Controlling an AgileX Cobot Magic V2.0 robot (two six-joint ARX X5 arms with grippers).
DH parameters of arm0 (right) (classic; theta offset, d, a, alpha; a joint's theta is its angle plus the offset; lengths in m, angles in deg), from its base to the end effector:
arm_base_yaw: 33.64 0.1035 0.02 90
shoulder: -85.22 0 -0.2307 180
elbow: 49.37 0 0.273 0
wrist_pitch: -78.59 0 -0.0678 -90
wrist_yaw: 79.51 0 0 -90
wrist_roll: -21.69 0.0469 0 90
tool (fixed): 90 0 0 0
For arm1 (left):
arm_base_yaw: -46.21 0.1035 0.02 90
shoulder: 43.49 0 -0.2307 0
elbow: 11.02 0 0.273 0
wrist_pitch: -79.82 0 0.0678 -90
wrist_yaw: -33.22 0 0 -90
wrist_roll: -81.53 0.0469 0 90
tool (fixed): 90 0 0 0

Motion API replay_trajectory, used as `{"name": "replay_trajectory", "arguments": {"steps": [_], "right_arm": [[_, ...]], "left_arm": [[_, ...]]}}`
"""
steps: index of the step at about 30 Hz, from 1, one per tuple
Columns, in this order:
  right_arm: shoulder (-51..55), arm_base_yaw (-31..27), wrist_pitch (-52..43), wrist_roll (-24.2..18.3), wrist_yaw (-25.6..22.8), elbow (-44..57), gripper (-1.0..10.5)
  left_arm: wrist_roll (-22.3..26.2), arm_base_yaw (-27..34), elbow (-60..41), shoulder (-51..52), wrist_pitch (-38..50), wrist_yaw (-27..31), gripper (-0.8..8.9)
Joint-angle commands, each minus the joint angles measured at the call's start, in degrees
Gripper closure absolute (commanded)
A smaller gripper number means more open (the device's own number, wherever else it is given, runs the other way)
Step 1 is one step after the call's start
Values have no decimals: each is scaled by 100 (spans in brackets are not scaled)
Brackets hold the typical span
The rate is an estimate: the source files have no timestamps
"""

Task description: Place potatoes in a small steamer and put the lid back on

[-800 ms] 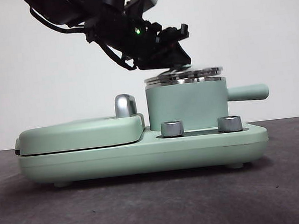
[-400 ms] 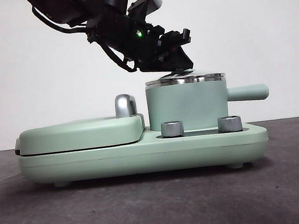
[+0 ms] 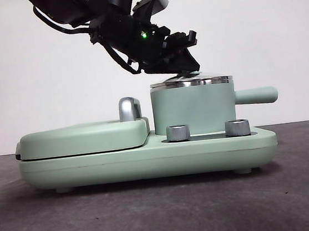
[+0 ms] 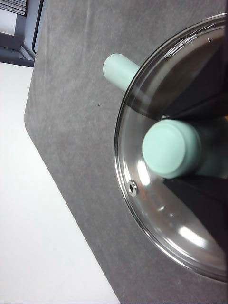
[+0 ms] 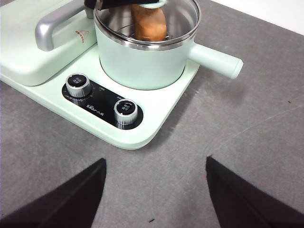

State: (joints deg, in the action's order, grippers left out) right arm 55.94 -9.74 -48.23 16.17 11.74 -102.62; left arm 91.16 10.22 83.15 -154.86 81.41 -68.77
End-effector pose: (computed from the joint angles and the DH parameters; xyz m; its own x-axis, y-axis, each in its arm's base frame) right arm 0.1535 0.0691 0.2713 0.7890 0.3735 -0.4879 -0.4634 0.8831 -0.0734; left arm 0.3781 -0.2866 0.2070 0.6402 -0.7217 -0.2632 0.7628 0.6379 0.1060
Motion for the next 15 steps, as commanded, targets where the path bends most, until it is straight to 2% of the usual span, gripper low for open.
{"name": "replay_trajectory", "arguments": {"steps": [1,15], "right_arm": [[-22,28,-59,44,-26,7,623],[-22,28,-59,44,-26,7,623]], "left_arm": [[166,-44,153,-76,-13,9,799],[146,-42,186,-76,-424,13,799]]}}
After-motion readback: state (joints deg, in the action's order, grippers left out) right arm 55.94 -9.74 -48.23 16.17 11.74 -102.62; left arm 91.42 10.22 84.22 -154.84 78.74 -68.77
